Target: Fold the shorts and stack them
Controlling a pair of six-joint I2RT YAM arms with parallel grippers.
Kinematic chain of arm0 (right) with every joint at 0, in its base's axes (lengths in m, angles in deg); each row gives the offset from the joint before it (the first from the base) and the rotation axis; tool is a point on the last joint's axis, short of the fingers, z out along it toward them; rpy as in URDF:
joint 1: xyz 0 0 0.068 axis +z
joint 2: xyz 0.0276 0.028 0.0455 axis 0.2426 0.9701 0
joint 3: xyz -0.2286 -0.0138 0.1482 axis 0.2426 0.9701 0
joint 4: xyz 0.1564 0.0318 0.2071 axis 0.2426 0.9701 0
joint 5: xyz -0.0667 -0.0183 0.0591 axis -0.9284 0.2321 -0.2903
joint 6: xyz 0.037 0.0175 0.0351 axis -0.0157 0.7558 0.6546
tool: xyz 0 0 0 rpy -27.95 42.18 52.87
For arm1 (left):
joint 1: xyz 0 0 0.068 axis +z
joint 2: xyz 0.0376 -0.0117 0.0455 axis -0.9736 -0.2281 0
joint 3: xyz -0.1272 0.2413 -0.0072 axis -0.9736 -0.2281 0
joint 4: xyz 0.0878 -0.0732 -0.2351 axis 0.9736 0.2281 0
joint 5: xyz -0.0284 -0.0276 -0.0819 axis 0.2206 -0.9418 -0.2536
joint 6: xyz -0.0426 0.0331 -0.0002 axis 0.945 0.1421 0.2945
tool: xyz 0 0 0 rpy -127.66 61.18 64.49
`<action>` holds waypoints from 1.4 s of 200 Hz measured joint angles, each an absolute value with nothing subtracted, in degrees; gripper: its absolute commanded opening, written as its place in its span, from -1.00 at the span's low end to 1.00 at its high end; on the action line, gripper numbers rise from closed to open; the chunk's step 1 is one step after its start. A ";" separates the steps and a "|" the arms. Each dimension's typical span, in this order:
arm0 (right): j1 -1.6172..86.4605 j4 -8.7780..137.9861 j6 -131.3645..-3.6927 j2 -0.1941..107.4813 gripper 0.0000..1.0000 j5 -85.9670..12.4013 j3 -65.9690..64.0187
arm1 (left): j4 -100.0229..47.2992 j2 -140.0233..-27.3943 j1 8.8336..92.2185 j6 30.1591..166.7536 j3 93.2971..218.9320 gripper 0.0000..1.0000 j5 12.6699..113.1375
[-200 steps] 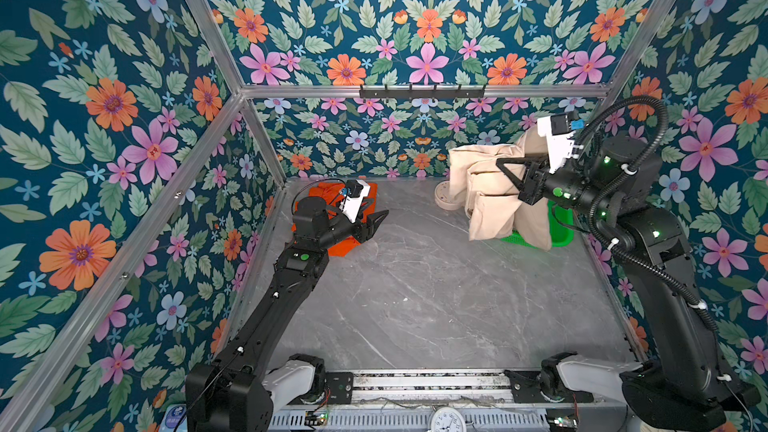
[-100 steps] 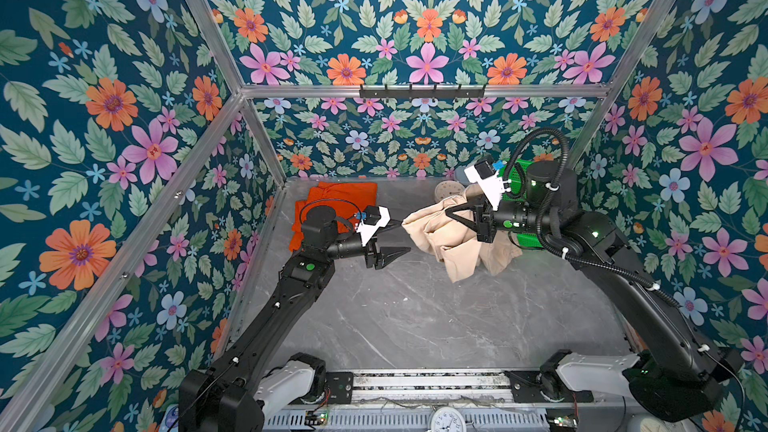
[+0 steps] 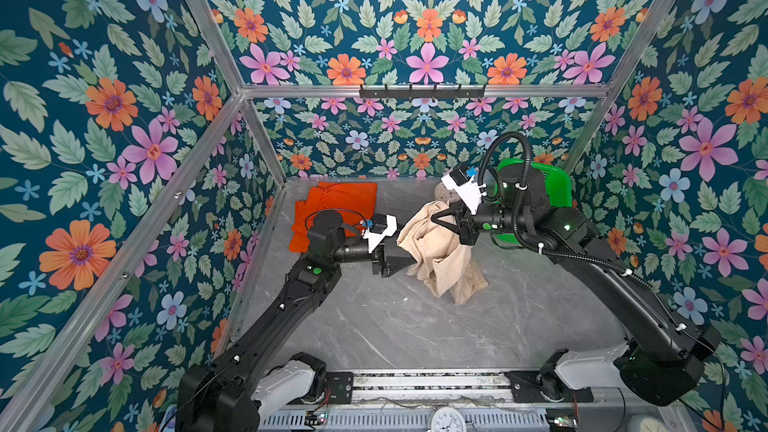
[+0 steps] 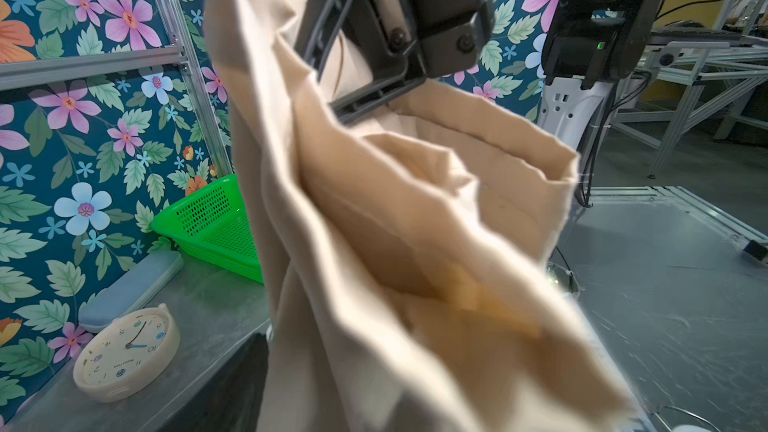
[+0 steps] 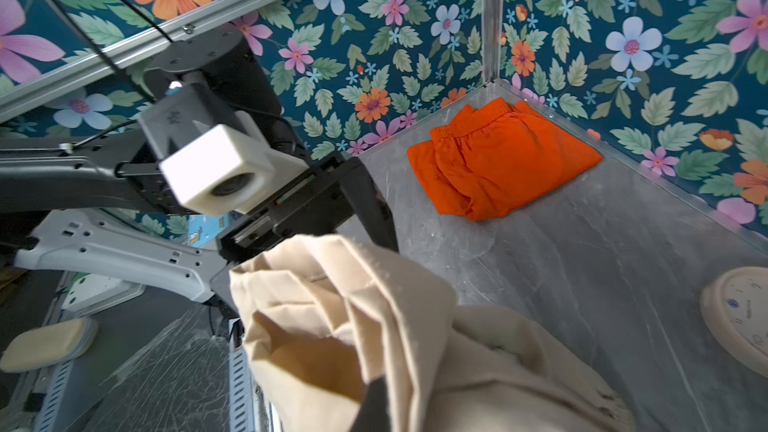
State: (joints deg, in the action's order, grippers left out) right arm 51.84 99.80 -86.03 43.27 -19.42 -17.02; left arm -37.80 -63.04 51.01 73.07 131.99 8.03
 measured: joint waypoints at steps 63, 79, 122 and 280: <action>51.84 99.02 -85.83 42.88 -1.00 -24.31 -14.92 | -37.26 -58.47 50.99 72.90 127.64 0.59 11.11; 51.84 98.82 -85.81 42.75 -1.00 -23.11 -14.66 | -39.51 -59.26 50.99 74.63 127.07 0.50 13.51; 51.84 98.64 -85.79 41.70 -1.00 -20.14 -13.61 | -45.04 -63.83 50.99 79.37 128.80 -0.29 16.99; 51.47 98.82 -73.02 26.59 0.35 -49.14 12.64 | -20.30 -61.71 51.01 72.44 139.51 -1.00 54.73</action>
